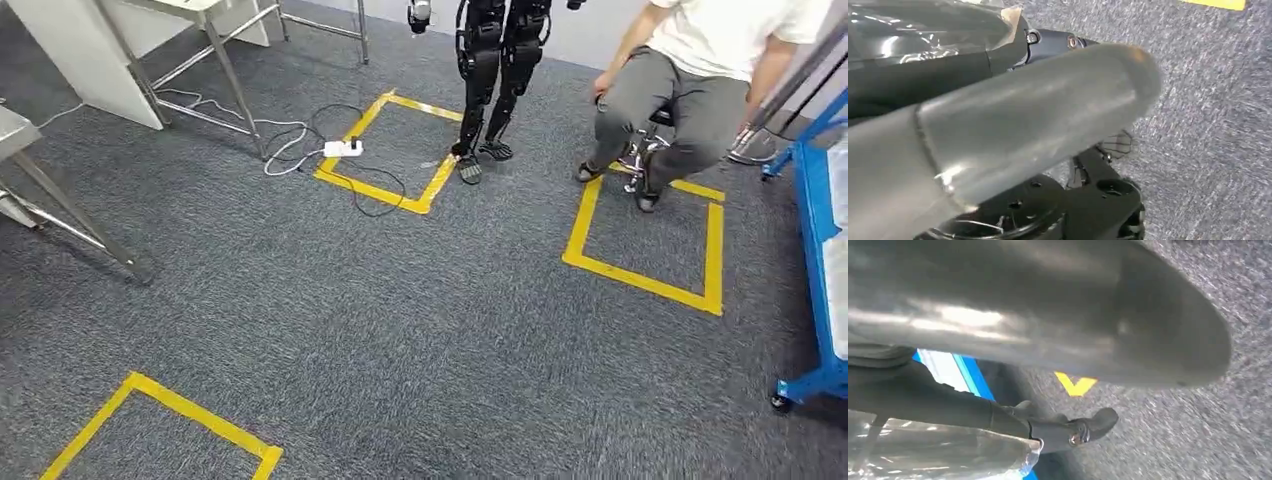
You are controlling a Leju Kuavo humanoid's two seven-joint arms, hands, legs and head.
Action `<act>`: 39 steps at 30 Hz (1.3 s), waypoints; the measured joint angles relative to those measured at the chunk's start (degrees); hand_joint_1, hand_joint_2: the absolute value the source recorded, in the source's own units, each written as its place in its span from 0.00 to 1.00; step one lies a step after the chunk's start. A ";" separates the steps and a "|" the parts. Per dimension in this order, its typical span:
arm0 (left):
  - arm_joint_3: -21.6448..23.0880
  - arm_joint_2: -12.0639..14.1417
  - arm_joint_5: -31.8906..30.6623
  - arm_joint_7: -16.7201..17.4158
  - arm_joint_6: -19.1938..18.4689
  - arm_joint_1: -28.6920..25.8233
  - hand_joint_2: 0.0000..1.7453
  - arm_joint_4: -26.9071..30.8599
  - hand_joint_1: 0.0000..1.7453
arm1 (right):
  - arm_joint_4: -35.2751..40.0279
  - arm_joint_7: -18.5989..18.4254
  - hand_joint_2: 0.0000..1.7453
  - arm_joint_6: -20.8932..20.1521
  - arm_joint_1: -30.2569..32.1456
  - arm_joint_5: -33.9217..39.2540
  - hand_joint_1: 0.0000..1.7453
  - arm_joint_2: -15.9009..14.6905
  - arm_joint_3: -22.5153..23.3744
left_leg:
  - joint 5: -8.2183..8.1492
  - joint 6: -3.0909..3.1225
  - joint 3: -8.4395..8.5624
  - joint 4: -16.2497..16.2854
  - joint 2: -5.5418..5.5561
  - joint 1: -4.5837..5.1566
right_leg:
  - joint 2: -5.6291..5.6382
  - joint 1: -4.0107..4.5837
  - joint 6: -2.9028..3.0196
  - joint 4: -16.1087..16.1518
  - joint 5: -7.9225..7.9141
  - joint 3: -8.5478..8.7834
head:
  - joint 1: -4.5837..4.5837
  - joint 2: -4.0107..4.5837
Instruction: Take the parts from the cabinet and place them on the table.
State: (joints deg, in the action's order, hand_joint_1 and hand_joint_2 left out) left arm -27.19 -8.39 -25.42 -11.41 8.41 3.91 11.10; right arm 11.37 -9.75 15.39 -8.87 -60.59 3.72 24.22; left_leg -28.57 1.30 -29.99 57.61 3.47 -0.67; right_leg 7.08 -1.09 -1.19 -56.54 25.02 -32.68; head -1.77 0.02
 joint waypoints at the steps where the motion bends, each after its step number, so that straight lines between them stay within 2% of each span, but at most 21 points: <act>1: -0.02 0.00 -0.02 0.09 0.09 0.03 0.00 0.00 0.00 | 0.00 0.00 0.00 0.00 0.07 -0.02 0.00 0.00 0.00 | 0.27 0.47 0.04 -0.16 -0.64 0.18 | 0.57 -0.13 -0.51 0.31 -0.32 -0.28 | -0.07 0.00; 2: -0.04 -0.09 -0.09 0.13 0.18 0.02 0.00 0.00 0.00 | 0.00 0.00 0.00 0.00 0.08 -0.02 0.00 -0.07 0.02 | 0.96 1.17 0.22 -1.19 -1.50 -0.27 | 0.45 0.33 -0.74 -0.09 -0.26 -0.85 | 0.04 0.00; 4: -0.07 -0.22 -0.28 0.17 0.44 0.07 0.00 0.00 0.00 | 0.00 -0.02 0.00 0.00 -0.11 -0.11 0.00 -0.02 0.05 | 1.47 2.06 0.12 -1.66 -3.06 -0.10 | -5.09 0.30 0.07 -5.71 2.95 -3.76 | 0.44 0.00; 7: -0.07 -0.20 -0.42 0.44 0.48 -0.07 0.00 0.00 0.00 | -0.02 -0.02 0.00 0.00 -0.13 -0.33 0.00 0.02 0.05 | 1.45 2.05 -0.16 -1.60 -5.68 0.18 | -6.34 0.09 0.00 -18.47 7.61 -9.71 | 0.50 0.00; 8: -0.07 -0.20 -0.46 0.55 0.48 -0.06 0.00 0.00 0.00 | -0.02 -0.04 0.00 0.00 -0.02 -0.42 0.00 0.00 0.05 | 1.44 2.03 -0.17 -1.60 -6.46 0.19 | -6.44 -0.02 -0.43 -18.46 7.31 -9.52 | 0.50 0.00; 10: -0.07 -0.24 -0.50 0.63 0.48 -0.03 0.00 0.00 0.00 | -0.02 -0.07 0.00 0.00 0.16 -0.52 0.00 -0.09 0.05 | 1.35 1.85 -0.08 -1.54 -7.76 0.17 | -7.12 -0.19 -1.59 -10.90 4.50 -4.99 | 0.63 0.00; 12: -0.07 -0.35 -0.55 0.70 0.50 0.00 0.00 0.00 0.00 | -0.02 -0.07 0.00 0.00 -0.02 -0.63 0.00 -0.15 0.05 | 1.01 1.26 0.28 -1.29 -9.01 0.32 | -11.46 -0.48 -1.91 0.11 1.78 1.25 | 0.63 0.00; 13: -0.07 -0.26 -0.57 0.77 0.50 0.00 0.00 0.00 0.00 | -0.02 -0.07 0.00 -0.02 -0.16 -0.63 0.00 0.04 0.05 | 0.62 0.73 0.32 -1.24 -9.49 0.77 | -12.64 0.15 -1.48 -0.11 1.57 1.16 | 0.68 0.00; 14: -0.07 -0.28 -0.59 0.76 0.53 0.00 1.00 0.00 0.00 | -0.02 -0.07 0.00 0.00 -0.25 -0.63 0.00 0.02 0.05 | 0.57 0.34 0.57 -1.21 -9.98 0.73 | -11.64 0.31 -0.88 -0.14 1.43 1.05 | 0.48 0.00; 17: -0.09 -0.42 -0.68 0.98 0.57 0.23 1.00 0.02 0.00 | -0.02 -0.06 0.00 0.00 -0.05 -0.63 0.00 -0.15 0.07 | 0.31 -0.69 1.26 -1.50 -11.76 0.43 | -9.64 0.48 0.24 0.08 1.36 0.51 | 0.59 0.00; 22: -0.09 -0.42 -0.68 1.01 0.57 0.23 1.00 0.05 0.00 | -0.02 -0.07 0.00 0.00 -0.06 -0.63 0.00 -0.15 0.07 | 0.19 -0.83 1.31 -1.47 -11.87 0.40 | -9.44 0.29 0.38 0.19 1.28 0.71 | 0.61 0.00; 23: -0.07 -0.42 -0.83 1.11 0.57 0.22 1.00 0.05 0.00 | -0.02 -0.07 0.00 0.00 -0.03 -0.61 0.00 -0.22 0.09 | -2.18 -1.30 0.38 1.20 -7.24 -0.14 | -8.21 -0.51 1.08 0.29 0.89 1.26 | 0.02 0.00; 24: -0.07 -0.42 -1.00 1.29 0.55 0.12 1.00 0.02 0.00 | -0.02 -0.04 0.00 0.00 -0.15 -0.61 0.00 -0.24 0.09 | -5.37 -1.33 -1.72 6.14 -4.76 -0.30 | -7.50 -0.25 1.71 0.29 0.76 1.08 | -0.13 0.00; 25: -0.07 -0.42 -1.44 1.64 0.48 -0.04 1.00 -0.02 0.00 | -0.02 -0.02 0.00 0.00 -0.12 -0.61 0.00 -0.07 0.09 | -9.55 -1.35 -6.62 16.27 -3.42 -0.30 | -5.60 0.29 1.91 0.26 0.64 0.87 | -0.17 0.02; 26: -0.07 -0.42 -1.53 1.90 0.46 -0.09 1.00 -0.02 0.00 | -0.02 -0.04 0.00 0.00 0.20 -0.59 0.00 -0.13 0.11 | -2.78 -0.44 -3.88 8.78 -2.86 -0.29 | -2.44 0.76 1.89 0.11 0.62 1.10 | -0.11 0.00; 27: -0.07 -0.33 -1.57 1.97 0.42 -0.07 1.00 -0.02 0.00 | -0.02 -0.02 0.00 0.00 0.18 -0.59 0.00 -0.09 0.11 | 0.69 0.09 -0.85 2.11 -0.24 -0.29 | -1.48 0.76 1.87 0.08 0.62 1.22 | -0.15 0.00; 28: -0.07 -0.11 -1.59 2.08 0.39 -0.11 1.00 -0.02 0.00 | -0.02 -0.04 0.00 -0.17 0.08 -0.57 0.00 0.11 0.11 | 0.21 0.62 -0.04 0.00 3.31 -0.36 | -0.83 1.07 1.58 -0.05 0.46 0.90 | 0.09 0.00; 32: -0.07 0.00 -1.68 2.30 0.33 -0.01 1.00 -0.02 0.00 | -0.02 -0.04 0.00 -0.33 0.31 -0.50 0.00 0.22 0.13 | 0.79 1.22 0.18 -0.90 0.63 0.28 | 1.90 0.56 0.20 0.42 -0.39 -0.30 | -0.15 0.00; 35: -0.07 -0.15 -1.75 2.34 0.33 0.01 1.00 0.00 0.00 | -0.04 -0.07 0.00 -0.33 0.16 -0.46 0.00 0.15 0.18 | 1.91 2.02 0.81 -2.77 -2.39 -0.11 | -4.97 0.86 0.92 -6.86 3.25 -4.16 | 0.59 0.00; 37: -0.07 -0.15 -2.03 2.43 0.29 -0.11 1.00 -0.02 0.00 | -0.04 -0.04 0.00 -0.33 0.00 -0.46 0.00 0.13 0.18 | 1.85 1.96 0.71 -2.74 -4.52 0.12 | -6.21 0.49 0.84 -15.88 6.66 -8.50 | 0.59 0.00; 39: -0.07 -0.13 -2.12 2.51 0.24 -0.08 1.00 -0.02 0.00 | -0.04 -0.07 0.00 -0.33 0.34 -0.44 0.00 0.13 0.26 | 1.79 1.87 0.67 -2.72 -6.30 0.11 | -6.54 0.10 -0.24 -17.70 6.59 -9.23 | 0.61 0.00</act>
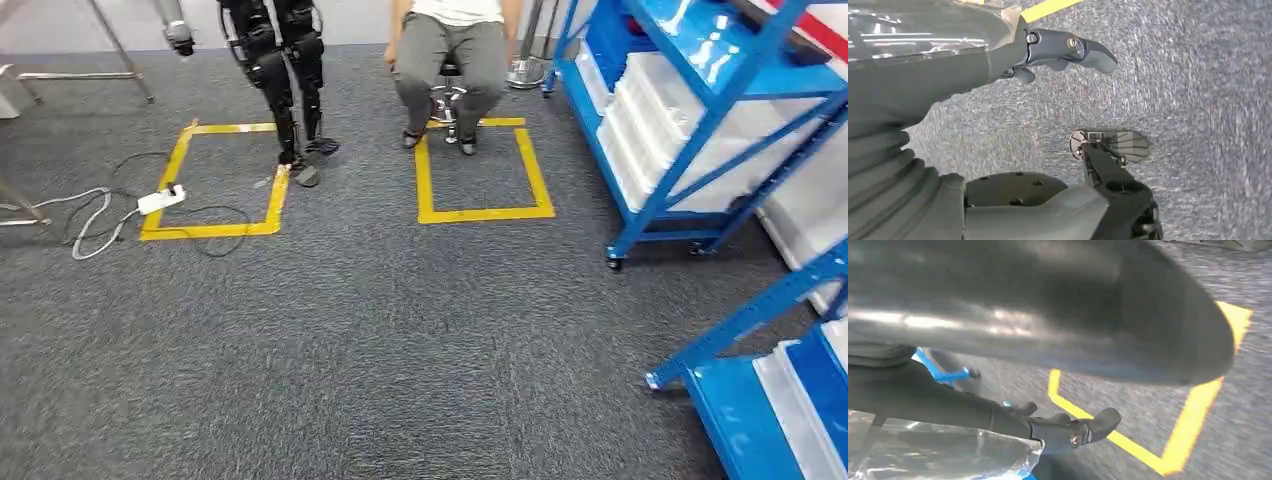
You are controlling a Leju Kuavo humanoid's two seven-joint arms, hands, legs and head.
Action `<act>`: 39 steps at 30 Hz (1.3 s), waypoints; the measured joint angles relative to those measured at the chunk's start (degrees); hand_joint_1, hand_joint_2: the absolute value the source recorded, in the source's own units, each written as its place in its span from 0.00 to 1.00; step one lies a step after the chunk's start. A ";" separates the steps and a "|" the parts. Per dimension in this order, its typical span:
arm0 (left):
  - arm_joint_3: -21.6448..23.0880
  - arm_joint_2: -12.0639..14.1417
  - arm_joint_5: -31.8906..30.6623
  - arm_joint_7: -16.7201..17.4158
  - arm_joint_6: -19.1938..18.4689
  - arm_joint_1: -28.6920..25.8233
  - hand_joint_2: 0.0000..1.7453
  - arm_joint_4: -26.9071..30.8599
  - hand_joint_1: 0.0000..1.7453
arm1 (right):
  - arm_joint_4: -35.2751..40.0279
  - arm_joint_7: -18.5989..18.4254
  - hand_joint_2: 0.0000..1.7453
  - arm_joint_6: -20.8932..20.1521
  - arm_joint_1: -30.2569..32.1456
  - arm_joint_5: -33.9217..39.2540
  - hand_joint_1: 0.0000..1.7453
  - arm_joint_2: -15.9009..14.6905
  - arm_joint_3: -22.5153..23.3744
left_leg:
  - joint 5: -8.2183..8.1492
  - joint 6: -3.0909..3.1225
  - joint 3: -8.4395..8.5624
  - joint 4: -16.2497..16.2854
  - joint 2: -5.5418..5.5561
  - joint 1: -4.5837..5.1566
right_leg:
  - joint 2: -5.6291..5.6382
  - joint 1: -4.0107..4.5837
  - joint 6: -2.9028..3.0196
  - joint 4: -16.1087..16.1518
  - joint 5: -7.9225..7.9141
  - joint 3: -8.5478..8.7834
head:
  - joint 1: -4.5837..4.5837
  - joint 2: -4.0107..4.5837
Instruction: Take the parts from the cabinet and place them on the table.
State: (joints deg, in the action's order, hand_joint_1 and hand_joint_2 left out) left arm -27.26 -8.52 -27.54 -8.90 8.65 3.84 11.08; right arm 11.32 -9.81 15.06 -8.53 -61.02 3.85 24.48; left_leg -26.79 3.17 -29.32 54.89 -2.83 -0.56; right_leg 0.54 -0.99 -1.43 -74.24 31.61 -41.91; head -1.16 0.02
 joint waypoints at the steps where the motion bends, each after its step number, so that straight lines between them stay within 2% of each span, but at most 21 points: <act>1: 0.00 0.00 -0.07 0.02 -0.11 0.03 1.00 0.00 0.00 | 0.00 0.02 0.00 0.00 0.20 0.02 0.00 -0.02 0.13 | -0.10 -0.16 0.06 0.01 -0.73 -0.05 | -0.30 -0.33 -0.76 3.56 -1.51 2.03 | 0.04 0.00; 3: 0.02 -0.04 -0.09 0.04 -0.31 0.06 1.00 0.00 0.00 | 0.00 0.00 0.00 0.02 0.22 0.11 0.00 -0.15 0.35 | -0.42 -0.70 0.37 0.20 -2.03 -0.14 | -3.03 -0.93 -2.04 15.03 -5.11 8.47 | 0.11 0.00; 4: 0.00 0.02 -0.17 0.07 -0.35 0.04 1.00 0.00 0.00 | 0.00 0.02 0.00 0.02 0.01 0.17 0.00 -0.07 0.39 | -0.80 -1.26 0.34 0.43 -2.57 0.21 | -5.52 -0.68 -1.72 17.98 -5.35 10.11 | 0.20 0.00; 8: 0.04 0.04 -0.46 0.11 -0.44 0.40 1.00 0.04 0.00 | 0.00 0.11 0.00 0.02 0.20 0.42 0.00 -0.18 0.74 | -1.40 -2.80 1.17 0.49 -4.74 -0.07 | -2.80 0.13 0.20 17.93 -5.76 9.45 | -0.18 0.00; 9: 0.07 0.04 -0.48 0.13 -0.44 0.42 1.00 0.09 0.00 | 0.00 0.11 0.00 0.02 0.29 0.44 0.00 -0.22 0.76 | -1.99 -3.42 1.07 1.02 -3.62 -0.63 | -2.09 -0.86 0.82 18.18 -6.01 10.10 | -0.22 0.00; 11: 0.07 0.06 -0.50 0.13 -0.46 0.33 1.00 0.09 0.00 | 0.00 0.17 0.00 0.04 0.22 0.46 0.00 -0.24 0.79 | -6.19 -3.49 -1.15 6.59 1.29 -0.68 | -1.07 -0.46 1.61 18.10 -6.30 10.02 | -0.68 0.00; 14: 0.07 0.07 -0.50 0.13 -0.50 0.06 1.00 0.07 0.00 | 0.00 0.22 0.00 0.07 0.27 0.39 0.00 -0.02 0.79 | -11.37 -3.19 -7.85 19.98 2.81 -0.62 | 1.21 0.29 1.92 18.07 -6.37 9.86 | -0.74 0.00; 15: 0.07 0.07 -0.50 0.17 -0.55 0.02 1.00 0.07 0.00 | 0.00 0.22 0.00 0.07 0.38 0.37 0.00 -0.04 0.81 | -10.26 -2.89 -8.29 20.08 2.84 -0.61 | 2.16 0.49 1.93 18.05 -6.37 9.90 | -0.70 0.00; 17: 0.07 0.07 -0.50 0.20 -0.61 0.04 1.00 0.07 0.00 | 0.00 0.22 0.00 0.07 0.40 0.33 0.00 -0.04 0.81 | -5.36 -2.13 -5.51 13.17 3.33 -0.55 | 3.75 0.74 1.93 18.01 -6.39 10.07 | -0.72 0.00; 18: 0.07 0.11 -0.52 0.20 -0.74 0.05 1.00 0.07 0.00 | 0.00 0.22 0.00 0.07 0.36 0.33 0.00 0.02 0.81 | -2.60 -1.61 -3.06 7.83 4.36 -0.45 | 4.56 0.77 1.91 18.01 -6.41 10.20 | -0.72 0.00; 19: 0.07 0.24 -0.59 0.20 -0.79 0.04 1.00 0.07 0.00 | 0.00 0.22 0.00 0.07 0.35 0.33 0.00 0.18 0.81 | -0.86 -1.00 -0.98 3.18 7.63 -0.34 | 5.16 0.60 1.87 18.01 -6.44 10.18 | -0.70 0.00; 20: 0.07 0.48 -0.61 0.20 -0.83 0.03 1.00 0.07 0.00 | 0.00 0.20 0.00 0.07 0.26 0.33 0.00 0.31 0.81 | -1.18 -0.84 -0.60 2.20 8.46 -0.26 | 5.72 1.29 1.65 17.83 -6.54 10.03 | -0.66 0.00; 24: 0.20 0.39 -0.90 0.11 -0.87 0.22 1.00 0.09 0.00 | 0.00 0.20 0.00 0.17 0.50 0.33 0.00 0.28 0.87 | -0.24 -0.24 -0.26 0.74 5.34 -0.21 | 7.41 1.18 0.51 17.98 -7.12 8.83 | -0.63 0.00; 26: 0.26 0.26 -1.14 0.02 -0.85 0.19 1.00 0.09 0.00 | 0.00 0.17 0.00 0.24 0.40 0.31 0.00 0.22 0.96 | 0.33 0.24 -0.05 0.02 3.75 -0.09 | 1.52 1.04 1.02 13.24 -3.93 6.35 | -0.24 0.00; 28: 0.30 0.26 -1.20 0.02 -0.85 0.01 1.00 0.07 0.00 | 0.00 0.17 0.00 0.28 0.22 0.31 0.00 0.17 1.14 | 0.27 0.15 -0.22 0.03 1.85 -0.01 | 0.33 0.81 1.14 3.93 0.41 1.87 | -0.22 0.00; 30: 0.31 0.24 -1.20 0.02 -0.85 0.01 1.00 0.07 0.00 | 0.00 0.17 0.00 0.28 0.37 0.31 0.00 0.17 1.20 | 0.24 0.10 -0.39 0.06 0.06 -0.02 | 0.03 0.35 0.29 -1.51 1.78 -0.52 | -0.11 0.00; 33: 0.33 0.09 -1.29 0.02 -0.85 0.02 1.00 0.07 0.00 | -0.02 0.11 0.00 0.33 0.54 0.11 0.00 -0.13 1.29 | -0.10 -0.46 -0.05 0.15 -2.17 -0.21 | -1.72 -0.30 -1.94 10.87 -2.76 6.79 | -0.09 0.00; 34: 0.33 0.07 -1.31 0.00 -0.85 0.05 1.00 0.07 0.00 | 0.00 0.11 0.00 0.33 0.46 -0.06 0.00 -0.15 1.29 | -0.37 -0.90 0.19 0.38 -2.73 -0.17 | -4.70 -0.50 -2.34 16.07 -4.09 9.85 | -0.04 0.00; 35: 0.33 0.20 -1.38 -0.04 -0.85 0.03 1.00 0.09 0.00 | 0.00 0.11 0.00 0.33 0.19 -0.15 0.00 0.09 1.29 | -0.97 -1.55 0.00 1.06 -3.32 0.53 | -6.59 -0.01 -1.93 17.91 -4.60 10.92 | 0.42 0.00; 36: 0.35 0.18 -1.38 -0.04 -0.85 0.04 1.00 0.07 0.00 | 0.00 0.11 0.00 0.33 0.14 -0.20 0.00 0.06 1.29 | -1.11 -1.90 0.22 1.16 -4.02 0.55 | -5.10 -0.02 -0.82 17.59 -4.89 10.69 | -0.12 0.00; 39: 0.35 0.17 -1.38 -0.09 -0.83 0.35 1.00 0.11 0.00 | 0.00 0.09 0.00 0.33 0.27 -0.20 0.00 -0.04 1.33 | -1.50 -2.47 0.72 1.24 -5.66 -0.04 | -3.17 -0.06 0.28 17.40 -4.89 10.59 | -0.42 0.00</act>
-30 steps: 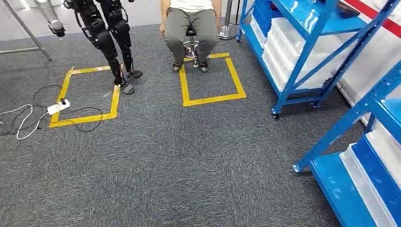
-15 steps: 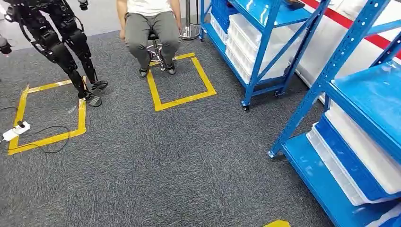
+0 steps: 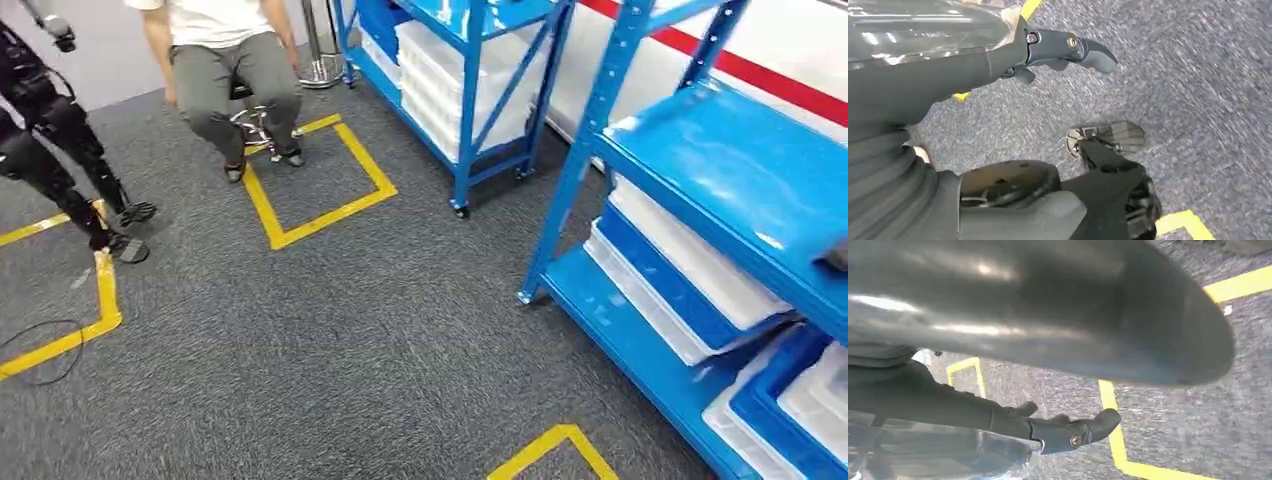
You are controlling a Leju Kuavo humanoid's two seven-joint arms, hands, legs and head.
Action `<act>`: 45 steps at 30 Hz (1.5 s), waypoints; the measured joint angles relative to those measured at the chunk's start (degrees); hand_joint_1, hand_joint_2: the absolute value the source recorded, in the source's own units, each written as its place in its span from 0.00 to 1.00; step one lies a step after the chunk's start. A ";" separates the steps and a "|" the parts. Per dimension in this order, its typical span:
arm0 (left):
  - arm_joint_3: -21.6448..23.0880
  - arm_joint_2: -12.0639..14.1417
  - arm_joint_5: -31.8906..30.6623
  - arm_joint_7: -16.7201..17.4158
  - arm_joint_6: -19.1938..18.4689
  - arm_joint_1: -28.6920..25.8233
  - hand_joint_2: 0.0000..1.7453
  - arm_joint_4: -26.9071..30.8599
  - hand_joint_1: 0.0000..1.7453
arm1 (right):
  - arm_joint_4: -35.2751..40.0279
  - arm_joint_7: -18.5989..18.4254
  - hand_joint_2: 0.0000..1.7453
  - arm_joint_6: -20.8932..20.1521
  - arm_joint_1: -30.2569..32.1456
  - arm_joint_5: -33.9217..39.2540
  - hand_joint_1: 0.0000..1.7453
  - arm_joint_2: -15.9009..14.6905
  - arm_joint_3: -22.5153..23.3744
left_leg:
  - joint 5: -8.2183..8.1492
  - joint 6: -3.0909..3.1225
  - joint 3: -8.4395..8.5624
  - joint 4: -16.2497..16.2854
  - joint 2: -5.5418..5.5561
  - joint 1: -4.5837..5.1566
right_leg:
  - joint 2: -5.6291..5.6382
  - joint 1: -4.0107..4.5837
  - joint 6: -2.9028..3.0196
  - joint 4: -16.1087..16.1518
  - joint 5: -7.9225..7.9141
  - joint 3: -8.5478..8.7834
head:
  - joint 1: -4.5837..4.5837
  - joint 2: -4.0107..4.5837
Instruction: Take the parts from the cabinet and place them on the table.
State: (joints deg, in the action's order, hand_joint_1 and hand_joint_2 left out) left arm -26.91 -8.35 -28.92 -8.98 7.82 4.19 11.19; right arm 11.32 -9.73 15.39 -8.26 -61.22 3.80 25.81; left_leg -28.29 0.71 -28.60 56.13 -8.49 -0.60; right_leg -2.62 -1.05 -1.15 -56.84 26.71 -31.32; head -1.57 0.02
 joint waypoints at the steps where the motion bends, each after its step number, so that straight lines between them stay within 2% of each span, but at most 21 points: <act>1: 0.00 0.02 0.00 -0.02 0.00 0.04 1.00 0.00 0.00 | 0.00 -0.02 0.00 0.00 0.09 0.00 0.00 0.02 0.00 | -0.97 -0.63 -0.15 0.78 2.85 -0.42 | 0.79 -0.28 0.41 0.12 -0.15 -0.08 | -0.06 0.00; 3: 0.00 0.02 0.00 -0.04 0.00 -0.15 1.00 -0.02 0.00 | 0.00 -0.04 0.00 0.00 -0.18 -0.02 0.00 0.04 0.00 | -5.42 -0.64 -3.19 7.63 7.26 -0.55 | 2.03 -0.09 1.27 0.11 -0.40 -0.19 | -0.15 0.00; 6: 0.02 0.02 -0.24 0.09 -0.11 -0.41 1.00 -0.09 0.00 | 0.00 -0.02 0.00 0.00 -0.23 0.00 0.00 0.15 0.02 | -8.80 -0.25 -9.26 18.91 8.38 -0.51 | 4.65 0.69 1.52 0.08 -0.50 -0.29 | -0.17 0.00; 9: 0.02 0.02 -0.33 0.09 -0.11 -0.36 1.00 -0.09 0.00 | 0.00 -0.04 0.00 0.00 -0.14 0.00 0.00 0.09 0.17 | -2.04 1.38 -6.20 10.33 9.14 -0.13 | 7.23 1.32 1.73 0.07 -0.65 -0.14 | -0.17 0.00; 11: 0.02 0.28 -0.33 0.09 -0.11 -0.32 1.00 -0.09 0.00 | -0.02 -0.04 0.00 0.00 -0.15 0.02 0.00 0.28 0.28 | 1.01 2.98 -2.96 2.79 14.07 0.48 | 8.62 1.19 1.85 0.04 -0.78 -0.22 | -0.13 0.00; 15: 0.04 0.37 -0.35 0.11 -0.11 -0.25 1.00 -0.09 0.00 | -0.02 0.00 0.00 0.00 -0.03 0.07 0.00 0.44 0.61 | 1.09 3.23 -2.15 1.07 12.20 0.89 | 11.16 1.05 0.68 0.36 -1.51 -1.14 | -0.20 0.00; 16: 0.04 0.22 -0.37 0.11 -0.13 -0.22 1.00 -0.09 0.00 | -0.02 0.00 0.00 0.00 0.01 0.09 0.00 0.20 0.70 | 1.75 3.19 -1.69 -0.25 11.41 0.25 | 10.44 1.58 0.76 0.00 -1.40 -1.46 | -0.15 0.00; 18: 0.04 0.04 -0.42 0.09 -0.13 -0.20 1.00 -0.07 0.00 | -0.02 0.00 0.00 0.00 -0.11 0.11 0.00 0.20 0.81 | 2.33 3.24 -1.27 -1.29 9.74 0.26 | 4.55 1.49 1.14 -5.04 1.52 -4.23 | 0.37 0.00; 21: 0.04 0.07 -0.41 0.11 -0.13 -0.37 1.00 -0.09 0.00 | -0.02 0.07 0.00 0.00 -0.30 0.11 0.00 0.15 0.81 | 2.24 3.13 -1.54 -1.23 6.68 0.28 | 3.37 0.43 0.43 -17.89 6.34 -10.54 | 0.48 0.00; 23: 0.04 -0.02 -0.41 0.11 -0.15 -0.35 1.00 -0.09 0.00 | -0.02 0.07 0.00 0.00 0.04 0.18 0.00 0.09 0.83 | 2.14 2.81 -1.51 -1.20 5.13 0.09 | 2.97 -0.27 -1.14 -15.57 4.78 -8.99 | 0.46 0.00; 25: 0.04 -0.11 -0.42 0.11 -0.22 -0.33 1.00 -0.09 0.00 | -0.02 0.07 0.00 0.00 0.03 0.20 0.00 -0.02 0.85 | 1.79 2.02 -1.38 -0.78 3.61 -0.23 | 0.80 -0.95 -3.00 -3.74 0.79 -2.20 | 0.48 0.00; 26: 0.04 0.00 -0.42 0.11 -0.26 -0.25 1.00 -0.07 0.00 | -0.02 0.11 0.00 0.00 -0.09 0.20 0.00 0.02 0.85 | 1.43 1.44 -1.32 -0.17 3.10 0.06 | -2.43 -1.17 -2.97 0.55 0.26 0.10 | 0.57 0.00; 27: 0.04 0.07 -0.42 0.11 -0.26 -0.26 1.00 -0.04 0.00 | -0.02 0.15 0.00 -0.02 -0.29 0.22 0.00 0.31 0.85 | 1.07 0.96 -1.45 0.03 2.66 0.33 | -2.75 -0.52 -2.68 -0.31 0.17 0.15 | 0.77 0.00; 31: 0.06 0.07 -0.92 0.13 -0.26 0.02 1.00 -0.02 0.00 | -0.02 0.15 0.00 -0.02 -0.14 0.24 0.00 0.09 0.90 | 0.53 -0.47 -0.70 0.24 0.79 -0.20 | 0.42 -0.69 -0.38 -0.18 -0.14 -0.41 | 0.28 0.00; 34: 0.07 0.11 -1.01 0.11 -0.26 -0.12 1.00 -0.04 0.00 | -0.02 0.13 0.00 0.00 -0.20 0.20 0.00 0.11 0.90 | -5.70 -1.07 -4.12 8.48 7.87 -0.65 | 2.27 -0.92 0.84 -0.16 -0.69 -0.74 | -0.20 0.00; 36: 0.07 0.11 -1.01 0.13 -0.26 -0.34 1.00 -0.04 0.00 | -0.02 0.13 0.00 0.00 -0.23 0.17 0.00 0.26 0.90 | -9.38 -0.99 -8.37 17.57 8.49 -0.64 | 3.79 -0.46 1.24 -0.19 -0.95 -1.09 | -0.24 0.00; 38: 0.07 0.11 -1.01 0.13 -0.26 -0.35 1.00 -0.07 0.00 | -0.02 0.13 0.00 0.00 0.02 0.17 0.00 0.24 0.92 | -8.11 -0.65 -9.00 18.37 8.50 -0.63 | 5.31 -0.16 1.41 -0.21 -1.08 -1.19 | -0.26 0.00; 40: 0.07 0.11 -1.03 0.13 -0.26 -0.35 1.00 -0.07 0.00 | -0.02 0.13 0.00 0.00 0.03 0.17 0.00 0.24 0.92 | -2.37 0.20 -4.29 8.70 9.42 -0.61 | 7.17 0.00 1.21 -0.21 -1.23 -1.06 | -0.26 0.00; 41: 0.09 0.13 -1.05 0.13 -0.26 -0.32 1.00 -0.04 0.00 | -0.02 0.13 0.00 0.00 0.00 0.15 0.00 0.28 0.92 | -0.18 0.78 -1.76 3.62 11.48 -0.58 | 7.92 -0.03 1.05 -0.20 -1.33 -1.04 | -0.24 0.00; 42: 0.07 0.54 -1.05 0.13 -0.26 -0.32 1.00 -0.06 0.00 | -0.02 0.13 0.00 0.00 -0.02 0.15 0.00 0.61 0.92 | -0.67 1.32 -0.79 1.37 14.88 -0.62 | 8.34 0.06 0.75 -0.29 -1.47 -1.20 | -0.09 0.00; 45: 0.13 0.42 -1.11 0.13 -0.28 -0.14 1.00 -0.07 0.00 | -0.02 0.15 0.00 0.04 0.10 0.07 0.00 0.61 0.94 | -0.28 1.50 -0.94 1.24 12.51 0.15 | 9.94 -0.29 -0.33 0.02 -2.17 -1.96 | -0.17 0.00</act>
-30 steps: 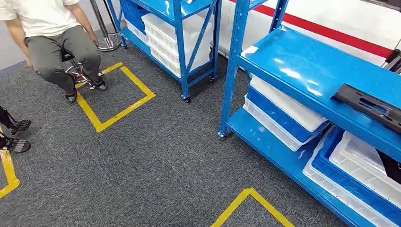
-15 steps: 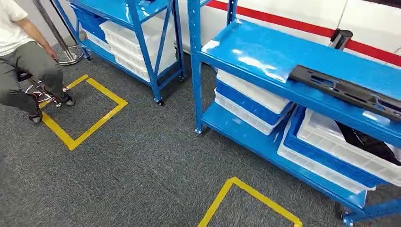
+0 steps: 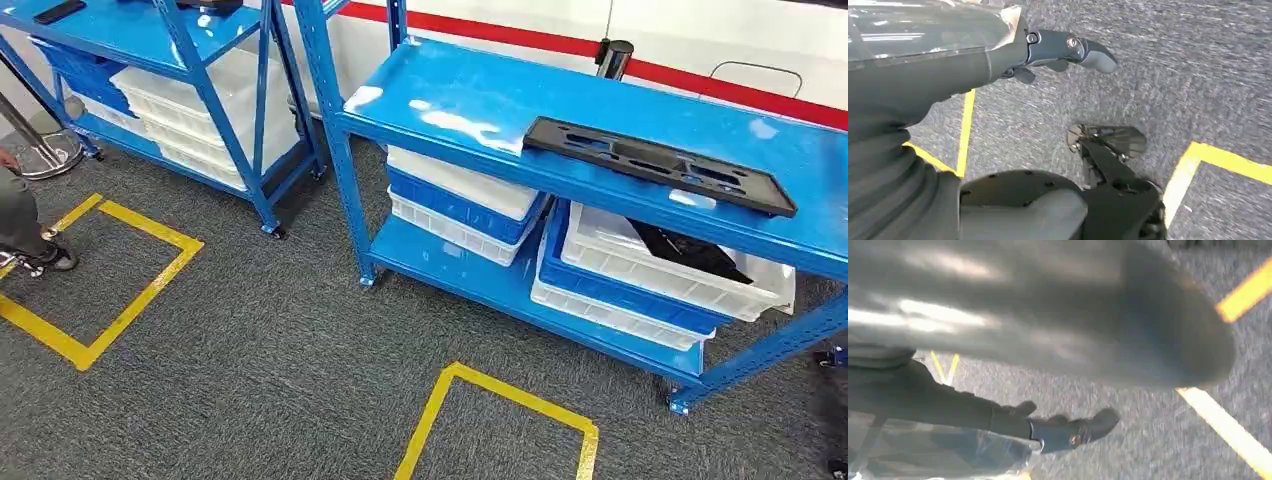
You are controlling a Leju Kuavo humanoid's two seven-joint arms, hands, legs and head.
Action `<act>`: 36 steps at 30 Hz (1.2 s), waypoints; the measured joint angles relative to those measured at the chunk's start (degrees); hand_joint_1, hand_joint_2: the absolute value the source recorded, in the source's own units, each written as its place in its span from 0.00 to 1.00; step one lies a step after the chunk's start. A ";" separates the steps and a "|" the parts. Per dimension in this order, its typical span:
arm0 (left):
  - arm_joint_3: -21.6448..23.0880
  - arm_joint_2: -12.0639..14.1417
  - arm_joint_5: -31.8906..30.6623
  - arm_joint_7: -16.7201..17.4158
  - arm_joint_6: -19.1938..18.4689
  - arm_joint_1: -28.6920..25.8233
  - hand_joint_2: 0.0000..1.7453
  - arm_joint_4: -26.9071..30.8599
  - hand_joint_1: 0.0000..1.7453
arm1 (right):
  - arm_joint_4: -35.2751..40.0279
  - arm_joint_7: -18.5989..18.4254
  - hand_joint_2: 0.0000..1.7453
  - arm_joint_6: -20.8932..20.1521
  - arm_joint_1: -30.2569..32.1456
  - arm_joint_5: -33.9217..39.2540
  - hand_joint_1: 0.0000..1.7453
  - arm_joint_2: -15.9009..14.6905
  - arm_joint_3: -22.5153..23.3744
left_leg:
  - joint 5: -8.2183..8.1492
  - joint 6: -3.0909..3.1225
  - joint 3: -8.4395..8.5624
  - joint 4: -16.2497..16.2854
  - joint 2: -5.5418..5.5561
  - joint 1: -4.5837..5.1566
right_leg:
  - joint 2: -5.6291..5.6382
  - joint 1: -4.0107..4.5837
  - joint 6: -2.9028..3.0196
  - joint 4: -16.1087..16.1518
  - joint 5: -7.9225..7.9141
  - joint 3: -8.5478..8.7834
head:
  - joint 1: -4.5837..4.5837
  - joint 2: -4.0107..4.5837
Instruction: Take the parts from the cabinet and place them on the table.
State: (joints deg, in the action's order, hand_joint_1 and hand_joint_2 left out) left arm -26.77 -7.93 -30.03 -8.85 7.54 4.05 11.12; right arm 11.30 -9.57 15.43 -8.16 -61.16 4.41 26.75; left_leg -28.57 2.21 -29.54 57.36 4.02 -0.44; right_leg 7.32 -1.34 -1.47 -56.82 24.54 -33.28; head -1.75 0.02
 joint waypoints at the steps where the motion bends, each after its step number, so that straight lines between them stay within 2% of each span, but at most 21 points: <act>1: 0.04 -0.04 -0.02 0.00 0.00 -0.01 1.00 0.00 0.00 | 0.00 -0.02 0.00 0.00 0.09 -0.02 0.00 0.00 0.00 | 0.60 0.40 0.15 -0.70 -0.82 -0.02 | 0.71 0.42 -0.60 0.45 -0.39 -0.83 | -0.07 0.00; 2: 0.09 -0.07 -0.07 0.00 0.00 0.01 1.00 0.00 0.00 | 0.00 -0.02 0.00 0.02 0.09 -0.02 0.00 -0.15 0.07 | 1.38 0.52 0.37 -1.75 -1.76 -0.58 | -1.18 0.50 -0.31 -0.69 -0.01 -0.79 | 0.13 0.00; 3: 0.13 -0.22 -0.09 -0.04 -0.02 -0.12 1.00 0.00 0.00 | 0.00 -0.02 0.00 0.02 -0.02 -0.04 0.00 -0.24 0.11 | 1.58 0.86 0.35 -2.06 -2.46 -0.38 | -4.19 0.68 0.11 -2.98 1.56 -2.26 | 0.26 0.00; 4: 0.11 -0.20 -0.15 -0.09 -0.02 -0.16 1.00 0.00 0.00 | 0.00 -0.02 0.00 0.02 -0.14 -0.04 0.00 -0.15 0.15 | 1.64 0.96 0.20 -2.05 -3.41 -0.33 | -5.58 0.59 0.50 -6.78 3.60 -4.24 | 0.50 0.00; 7: 0.11 -0.20 -0.20 -0.09 -0.02 -0.28 1.00 -0.02 0.00 | 0.00 -0.02 0.00 0.04 -0.07 -0.07 0.00 -0.20 0.33 | 1.64 0.96 -0.12 -1.99 -6.35 -0.21 | -6.60 0.33 0.04 -18.09 7.75 -9.10 | 0.68 0.00; 10: 0.13 -0.26 -0.26 -0.09 -0.04 -0.26 1.00 -0.02 0.00 | 0.00 -0.02 0.00 0.04 0.24 -0.07 0.00 -0.37 0.42 | 1.52 0.77 -0.07 -1.85 -8.39 -0.23 | -7.47 -0.01 -1.64 -10.89 4.96 -4.29 | 0.76 0.00; 11: 0.13 -0.37 -0.26 -0.09 -0.09 -0.22 1.00 -0.02 0.00 | 0.00 -0.02 0.00 0.04 0.20 -0.07 0.00 -0.48 0.42 | 1.38 0.54 -0.03 -1.66 -9.04 -0.24 | -8.74 -0.17 -2.16 -5.17 3.21 -0.90 | 0.72 0.00; 12: 0.11 -0.31 -0.26 -0.07 -0.20 -0.14 1.00 0.00 0.00 | 0.00 -0.02 0.00 0.07 -0.06 -0.07 0.00 -0.42 0.42 | 0.91 -0.15 -0.04 -1.02 -9.92 0.26 | -12.92 -0.08 -1.57 0.01 2.80 1.64 | 0.76 0.00; 16: 0.11 -0.33 -0.26 -0.04 -0.35 0.05 1.00 0.00 0.00 | 0.00 -0.07 0.00 0.33 -0.01 0.11 0.00 -0.46 0.66 | 0.60 -1.23 0.58 -1.08 -12.05 0.16 | -10.29 0.50 -0.36 -0.05 2.21 1.16 | 0.55 0.00; 17: 0.11 -0.33 -0.26 -0.04 -0.35 0.06 1.00 0.05 0.00 | 0.00 -0.11 0.00 0.33 -0.07 0.11 0.00 -0.48 0.81 | 0.11 -1.77 0.50 -0.80 -11.73 -0.22 | -9.47 -0.55 0.34 0.27 1.82 1.93 | 0.54 0.00; 18: 0.11 -0.31 -0.26 -0.04 -0.37 0.07 1.00 0.05 0.00 | 0.00 -0.17 0.00 0.33 -0.06 0.13 0.00 -0.52 0.88 | -1.54 -2.24 0.05 0.95 -7.86 -0.42 | -8.76 -0.52 0.68 0.26 1.60 1.72 | 0.18 0.00; 19: 0.11 -0.31 -0.26 -0.04 -0.37 -0.01 1.00 0.05 0.00 | 0.00 -0.17 0.00 0.33 -0.12 0.13 0.00 -0.52 0.90 | -4.03 -2.34 -1.37 4.34 -5.56 -0.65 | -8.23 -0.47 1.09 0.26 1.39 1.57 | 0.02 0.00; 22: 0.11 -0.31 -0.26 0.00 -0.37 -0.21 1.00 0.00 0.00 | 0.00 -0.18 0.00 0.33 -0.10 0.13 0.00 -0.30 0.94 | -9.67 -2.52 -7.79 17.92 -3.97 -0.67 | -5.92 -0.12 1.54 0.23 1.07 1.15 | 0.00 0.00; 24: 0.09 -0.31 -0.26 0.02 -0.37 -0.27 1.00 -0.02 0.00 | 0.00 -0.17 0.00 0.33 0.07 0.13 0.00 -0.33 1.16 | -6.47 -2.21 -7.17 15.60 -3.86 -0.69 | -4.14 -0.05 1.58 0.17 0.98 1.19 | 0.02 0.00; 26: 0.09 -0.28 -0.24 0.02 -0.37 -0.25 1.00 -0.02 0.00 | 0.00 -0.17 0.00 0.33 -0.03 0.11 0.00 -0.33 1.31 | -1.15 -1.62 -2.64 5.93 -2.56 -0.69 | -2.52 0.00 1.29 0.17 0.79 1.32 | 0.00 0.00; 27: 0.09 -0.18 -0.24 0.02 -0.35 -0.24 1.00 -0.02 0.00 | 0.00 -0.17 0.00 0.33 -0.07 0.07 0.00 -0.22 1.33 | 0.62 -1.13 -0.51 1.32 0.69 -0.75 | -1.89 -0.17 1.12 0.17 0.69 1.25 | 0.02 0.00; 28: 0.09 0.00 -0.22 0.02 -0.33 -0.26 1.00 -0.02 0.00 | 0.00 -0.17 0.00 0.33 -0.23 0.02 0.00 -0.09 1.33 | 0.25 -0.81 -0.10 -0.30 2.58 -0.74 | -1.33 0.52 0.75 -0.12 0.52 0.96 | 0.15 0.00; 31: 0.07 -0.02 -0.11 0.02 -0.28 -0.08 1.00 0.00 0.00 | 0.00 -0.17 0.00 0.35 -0.22 0.00 0.00 -0.06 1.40 | 0.61 -0.26 -0.34 -0.22 0.16 0.07 | 0.52 -0.15 -0.55 0.49 -0.33 -0.03 | -0.07 0.00; 32: 0.07 -0.17 -0.09 0.02 -0.28 -0.12 1.00 -0.02 0.00 | 0.00 -0.17 0.00 0.37 -0.19 -0.02 0.00 -0.17 1.44 | 1.31 0.24 -0.15 -1.26 -0.77 -0.25 | 1.29 0.54 -1.07 0.71 -0.60 -0.70 | 0.02 0.00; 34: 0.04 -0.24 -0.07 -0.02 -0.28 -0.14 1.00 -0.02 0.00 | 0.00 -0.17 0.00 0.50 -0.35 -0.11 0.00 -0.17 1.51 | 2.15 1.12 -0.20 -2.14 -2.58 -0.43 | -4.39 0.63 -0.14 -3.78 2.30 -2.91 | 0.47 0.00; 36: 0.04 -0.28 -0.07 -0.11 -0.33 -0.31 1.00 -0.02 0.00 | 0.00 -0.20 0.00 0.90 -0.50 -0.24 0.00 -0.22 1.53 | 2.16 1.11 -0.42 -2.13 -4.28 -0.25 | -6.22 0.56 0.21 -12.14 6.20 -6.89 | 0.65 0.00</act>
State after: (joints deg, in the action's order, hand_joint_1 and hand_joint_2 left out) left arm -26.73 -8.22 -30.10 -8.96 7.21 3.74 11.10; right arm 11.30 -9.77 16.33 -8.66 -61.40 4.20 28.28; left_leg -26.41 3.32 -29.96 55.24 -0.26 -0.69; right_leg 1.09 -0.78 -1.27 -68.96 30.75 -40.17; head -1.09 0.02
